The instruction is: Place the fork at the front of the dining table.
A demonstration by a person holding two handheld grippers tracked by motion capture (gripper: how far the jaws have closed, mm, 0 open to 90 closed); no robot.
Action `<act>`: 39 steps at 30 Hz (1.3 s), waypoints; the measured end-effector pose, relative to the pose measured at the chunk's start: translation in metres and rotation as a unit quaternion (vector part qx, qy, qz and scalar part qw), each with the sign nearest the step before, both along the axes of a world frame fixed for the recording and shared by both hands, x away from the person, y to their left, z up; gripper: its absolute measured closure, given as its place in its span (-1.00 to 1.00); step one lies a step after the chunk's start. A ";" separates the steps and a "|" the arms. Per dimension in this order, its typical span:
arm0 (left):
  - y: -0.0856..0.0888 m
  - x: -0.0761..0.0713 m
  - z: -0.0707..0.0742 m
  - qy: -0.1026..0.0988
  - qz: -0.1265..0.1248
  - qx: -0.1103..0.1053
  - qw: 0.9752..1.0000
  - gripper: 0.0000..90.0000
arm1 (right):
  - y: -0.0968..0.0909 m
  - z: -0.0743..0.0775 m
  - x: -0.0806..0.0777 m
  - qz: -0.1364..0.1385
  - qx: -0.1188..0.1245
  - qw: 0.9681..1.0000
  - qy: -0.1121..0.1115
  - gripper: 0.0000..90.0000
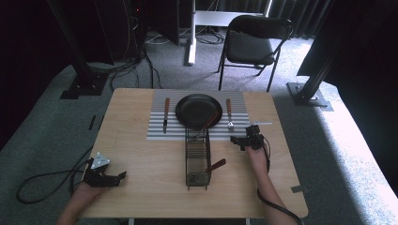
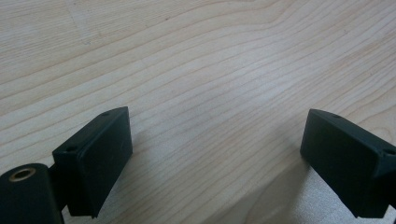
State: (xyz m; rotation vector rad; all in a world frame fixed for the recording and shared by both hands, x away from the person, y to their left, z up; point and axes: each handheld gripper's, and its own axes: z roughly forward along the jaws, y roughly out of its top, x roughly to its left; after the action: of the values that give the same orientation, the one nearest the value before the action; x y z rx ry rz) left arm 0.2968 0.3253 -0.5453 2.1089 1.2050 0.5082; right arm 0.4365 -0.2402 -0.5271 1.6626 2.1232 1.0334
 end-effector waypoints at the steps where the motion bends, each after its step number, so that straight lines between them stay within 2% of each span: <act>1: 0.000 0.000 0.000 0.000 0.000 0.000 1.000 -0.80 | -0.001 -0.001 -0.002 0.000 -0.002 1.000 -0.003 -0.70; 5: 0.000 0.000 0.000 0.000 0.000 0.000 1.000 -0.80 | -0.005 -0.004 -0.011 0.000 -0.013 1.000 -0.006 -0.70; 11: 0.000 0.000 0.000 0.000 0.000 0.000 1.000 -0.80 | -0.014 -0.006 -0.027 -0.014 -0.014 1.000 -0.012 -0.70; 14: 0.000 0.000 0.000 0.000 0.000 0.000 1.000 -0.80 | -0.018 -0.007 -0.035 -0.019 -0.023 0.999 -0.017 -0.70; 25: 0.000 0.000 0.000 0.000 0.000 0.000 1.000 -0.80 | -0.034 -0.007 -0.066 -0.038 -0.039 0.997 -0.046 -0.70; 31: 0.000 0.000 0.000 0.000 0.000 0.000 1.000 -0.80 | -0.040 -0.008 -0.082 -0.035 -0.040 0.997 -0.055 -0.70; 32: 0.000 0.000 0.000 0.000 0.000 0.000 1.000 -0.80 | -0.041 -0.009 -0.089 -0.039 -0.057 0.996 -0.058 -0.70; 33: 0.000 0.000 0.000 0.000 0.000 0.000 1.000 -0.80 | -0.042 -0.010 -0.092 -0.039 -0.058 0.996 -0.060 -0.70; 39: 0.000 0.000 0.000 0.000 0.000 -0.001 1.000 -0.80 | -0.052 -0.013 -0.110 -0.045 -0.054 0.996 -0.062 -0.71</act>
State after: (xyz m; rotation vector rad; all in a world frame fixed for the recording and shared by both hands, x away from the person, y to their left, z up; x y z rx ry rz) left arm 0.2969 0.3252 -0.5453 2.1069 1.2058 0.5081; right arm 0.3263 -0.2920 -0.5397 1.5839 1.9709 0.9511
